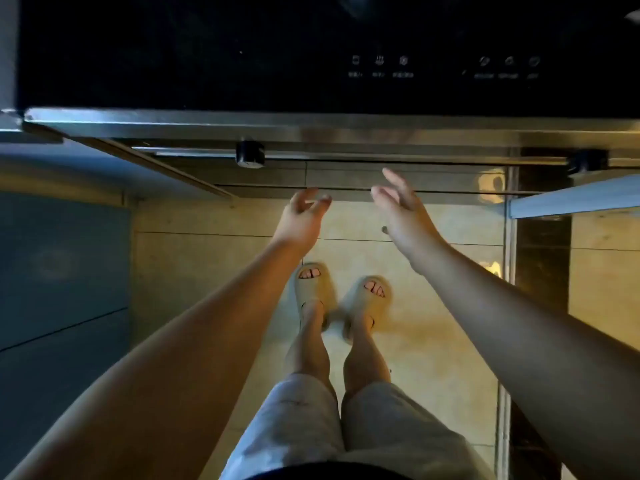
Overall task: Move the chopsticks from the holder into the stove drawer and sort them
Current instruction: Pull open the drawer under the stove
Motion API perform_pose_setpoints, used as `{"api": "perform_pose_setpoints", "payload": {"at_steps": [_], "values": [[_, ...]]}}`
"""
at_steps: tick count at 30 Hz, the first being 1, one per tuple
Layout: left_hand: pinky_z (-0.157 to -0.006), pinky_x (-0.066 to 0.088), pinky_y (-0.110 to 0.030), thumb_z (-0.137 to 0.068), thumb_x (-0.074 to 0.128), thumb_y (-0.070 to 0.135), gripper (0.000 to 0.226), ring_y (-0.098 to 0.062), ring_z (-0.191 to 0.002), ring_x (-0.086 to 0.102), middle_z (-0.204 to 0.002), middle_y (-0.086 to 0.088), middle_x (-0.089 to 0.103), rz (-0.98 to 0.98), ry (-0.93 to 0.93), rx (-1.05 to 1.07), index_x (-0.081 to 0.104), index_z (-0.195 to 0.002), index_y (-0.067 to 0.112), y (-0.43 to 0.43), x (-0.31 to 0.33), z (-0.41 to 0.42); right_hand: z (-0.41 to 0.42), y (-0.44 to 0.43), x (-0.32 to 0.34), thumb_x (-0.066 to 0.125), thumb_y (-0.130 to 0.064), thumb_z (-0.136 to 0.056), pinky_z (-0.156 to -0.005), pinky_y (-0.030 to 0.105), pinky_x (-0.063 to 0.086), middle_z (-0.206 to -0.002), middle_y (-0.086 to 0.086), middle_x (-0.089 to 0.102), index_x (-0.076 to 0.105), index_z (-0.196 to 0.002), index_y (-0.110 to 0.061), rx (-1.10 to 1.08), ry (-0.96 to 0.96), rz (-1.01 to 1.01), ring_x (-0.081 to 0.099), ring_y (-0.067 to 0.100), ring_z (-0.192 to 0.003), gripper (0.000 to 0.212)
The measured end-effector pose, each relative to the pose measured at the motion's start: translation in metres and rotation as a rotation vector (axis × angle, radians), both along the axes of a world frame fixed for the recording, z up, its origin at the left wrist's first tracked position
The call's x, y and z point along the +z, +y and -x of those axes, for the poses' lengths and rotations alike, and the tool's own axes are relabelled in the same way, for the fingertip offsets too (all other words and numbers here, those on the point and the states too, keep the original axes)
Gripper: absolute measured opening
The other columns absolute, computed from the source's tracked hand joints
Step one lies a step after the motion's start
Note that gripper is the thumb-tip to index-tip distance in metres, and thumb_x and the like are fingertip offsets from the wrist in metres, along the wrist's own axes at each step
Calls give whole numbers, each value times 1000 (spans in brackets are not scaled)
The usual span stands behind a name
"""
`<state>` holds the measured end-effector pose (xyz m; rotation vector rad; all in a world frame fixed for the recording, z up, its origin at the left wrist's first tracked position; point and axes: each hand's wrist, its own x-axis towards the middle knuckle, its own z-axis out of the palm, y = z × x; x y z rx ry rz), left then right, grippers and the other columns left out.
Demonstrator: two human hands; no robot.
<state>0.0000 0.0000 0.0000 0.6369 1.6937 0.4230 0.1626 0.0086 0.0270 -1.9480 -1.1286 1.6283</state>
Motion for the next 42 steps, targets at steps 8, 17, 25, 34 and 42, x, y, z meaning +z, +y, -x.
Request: {"api": "perform_pose_setpoints", "payload": {"at_steps": [8,17,25,34,42], "values": [[-92,51,-37,-103,45,29,19,-19,-109,65,-123,2,66,12,-428,440,54,-119,28,40,-23,-1,4,42,-27,38,-28,-102,-93,47,50,-133,4,58,36,-144,-18,-606,557,243,54,24,-123,44],[-81,53,-35,-104,37,19,33,-23,-113,63,-133,-7,58,52,-582,646,49,-135,16,63,-19,3,-6,61,-26,36,-10,-93,-93,47,46,-128,13,62,53,-131,-3,-884,773,273,56,26,-121,42],[-72,56,-31,-101,47,15,32,-15,-82,61,-116,-6,59,155,-556,646,57,-132,14,63,-17,2,-9,56,-29,36,0,-88,-88,48,50,-120,16,62,56,-109,-4,-967,842,287,58,28,-117,29],[-75,54,-29,-99,51,13,33,-14,-67,50,-82,-4,52,183,-506,596,57,-132,10,54,-13,3,-4,50,-31,40,3,-86,-89,45,50,-114,15,63,50,-124,-4,-928,744,259,61,27,-114,40],[-69,52,-28,-98,48,11,32,-14,-70,52,-86,-1,54,244,-445,654,57,-129,12,-8,-15,-1,-7,-11,-29,35,3,-88,-96,46,46,-100,12,59,49,-87,-7,-945,768,325,61,26,-113,17]]}}
